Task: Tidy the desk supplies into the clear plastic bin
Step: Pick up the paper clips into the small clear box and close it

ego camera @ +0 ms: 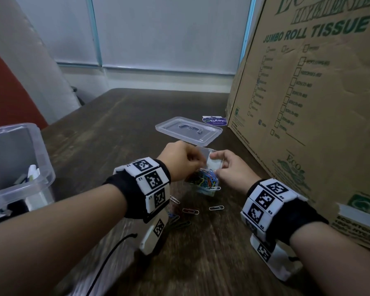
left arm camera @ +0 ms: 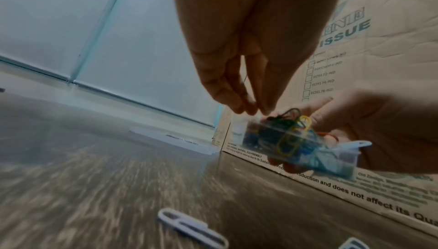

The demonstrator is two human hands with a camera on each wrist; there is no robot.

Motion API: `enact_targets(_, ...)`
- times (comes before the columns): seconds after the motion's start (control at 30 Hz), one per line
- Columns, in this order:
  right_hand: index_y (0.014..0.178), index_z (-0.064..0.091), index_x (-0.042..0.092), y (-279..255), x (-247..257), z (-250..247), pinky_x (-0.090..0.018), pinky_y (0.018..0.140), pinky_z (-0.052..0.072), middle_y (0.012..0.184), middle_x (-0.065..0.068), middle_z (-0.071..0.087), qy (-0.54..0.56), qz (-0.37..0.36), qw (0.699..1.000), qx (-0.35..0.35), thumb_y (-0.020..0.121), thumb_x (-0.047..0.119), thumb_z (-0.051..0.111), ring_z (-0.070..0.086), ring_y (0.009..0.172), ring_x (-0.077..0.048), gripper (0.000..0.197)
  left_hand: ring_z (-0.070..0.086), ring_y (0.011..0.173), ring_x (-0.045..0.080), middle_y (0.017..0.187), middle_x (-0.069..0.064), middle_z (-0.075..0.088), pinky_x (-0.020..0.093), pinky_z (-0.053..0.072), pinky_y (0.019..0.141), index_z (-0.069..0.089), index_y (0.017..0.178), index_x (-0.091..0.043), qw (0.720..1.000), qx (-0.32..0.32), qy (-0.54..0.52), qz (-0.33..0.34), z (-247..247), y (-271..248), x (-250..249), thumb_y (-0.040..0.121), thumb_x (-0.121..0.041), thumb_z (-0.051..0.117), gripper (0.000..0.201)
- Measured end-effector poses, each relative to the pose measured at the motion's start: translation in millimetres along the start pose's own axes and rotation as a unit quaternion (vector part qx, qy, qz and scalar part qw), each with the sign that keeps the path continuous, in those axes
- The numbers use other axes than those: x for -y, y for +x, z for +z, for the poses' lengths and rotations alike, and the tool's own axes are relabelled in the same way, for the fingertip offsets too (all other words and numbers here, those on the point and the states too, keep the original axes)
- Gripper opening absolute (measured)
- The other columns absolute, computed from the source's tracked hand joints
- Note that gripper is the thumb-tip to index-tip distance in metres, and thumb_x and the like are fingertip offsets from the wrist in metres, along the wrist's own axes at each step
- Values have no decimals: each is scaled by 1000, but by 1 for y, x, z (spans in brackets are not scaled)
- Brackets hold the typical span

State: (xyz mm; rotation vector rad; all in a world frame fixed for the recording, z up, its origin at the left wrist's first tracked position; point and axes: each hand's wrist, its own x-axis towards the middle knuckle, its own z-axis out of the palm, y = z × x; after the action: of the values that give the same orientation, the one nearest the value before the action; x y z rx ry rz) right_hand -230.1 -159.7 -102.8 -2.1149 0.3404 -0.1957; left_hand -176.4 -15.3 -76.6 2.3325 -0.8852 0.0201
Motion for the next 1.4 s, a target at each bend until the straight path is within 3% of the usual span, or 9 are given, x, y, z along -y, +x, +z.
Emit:
enact_targets(0.17,114,49,16,2,-1,0,-17,49,41,90,-8,57,11,9,1000,14,84,-5,54,55,64,-12,37,59,104,14,116,-1,66,24,44,93,69,113,-23,987,79,91,109,2,-3,-8,93,-20,52,26)
enact_targets(0.3,116,49,19,7,-5,1,-27,62,49,124,-15,56,19,32,999,-4,80,-7,56,59,96,-26,45,59,111,18,121,1,64,27,43,99,67,116,-18,979,94,134,125,3,-6,-3,95,-15,47,30)
enact_targets(0.47,127,45,15,3,-3,-5,-33,87,46,127,-11,52,-11,60,995,-84,86,0,51,55,112,-27,44,61,81,5,97,0,70,14,47,74,73,99,-16,977,2,34,209,-8,-20,-8,84,-13,62,19)
enact_targets(0.57,129,44,12,1,-3,-6,-26,83,41,130,-12,51,-31,62,992,-107,88,1,46,53,114,-27,43,55,60,-7,80,-5,71,-2,36,60,76,85,-19,974,128,32,185,-4,-28,-11,78,-8,61,20)
enact_targets(0.73,128,43,12,-2,-1,-5,-25,78,40,129,-13,51,-44,68,992,-98,87,-2,44,54,113,-28,44,46,128,18,140,4,51,21,30,110,53,133,-13,913,282,181,231,22,-32,-8,89,-6,49,45)
enact_targets(0.8,128,44,12,-3,0,-5,-25,77,39,129,-12,52,-48,65,992,-95,87,-1,45,54,112,-28,43,35,138,15,149,1,40,17,19,112,44,141,-16,903,314,206,209,20,-31,-4,92,-6,45,50)
enact_targets(1.07,127,44,14,0,1,-3,-26,68,41,126,-12,54,-45,51,995,-79,87,1,47,53,95,-22,42,60,110,17,116,-2,67,27,47,96,65,115,-27,953,214,200,77,-13,-35,30,89,-25,54,28)
enact_targets(1.2,127,45,13,-1,2,-2,-25,75,38,127,-12,53,-44,51,994,-85,88,2,47,53,98,-22,41,54,114,16,121,-5,53,30,46,100,53,127,-32,940,288,182,-6,-13,-40,38,66,-58,73,70)
enact_targets(1.4,126,45,14,1,1,1,-24,60,40,123,-14,55,-38,48,996,-71,87,1,47,52,94,-22,42,59,91,9,97,-10,64,18,48,80,63,110,-27,952,271,142,-20,-8,-47,40,65,-38,81,50)
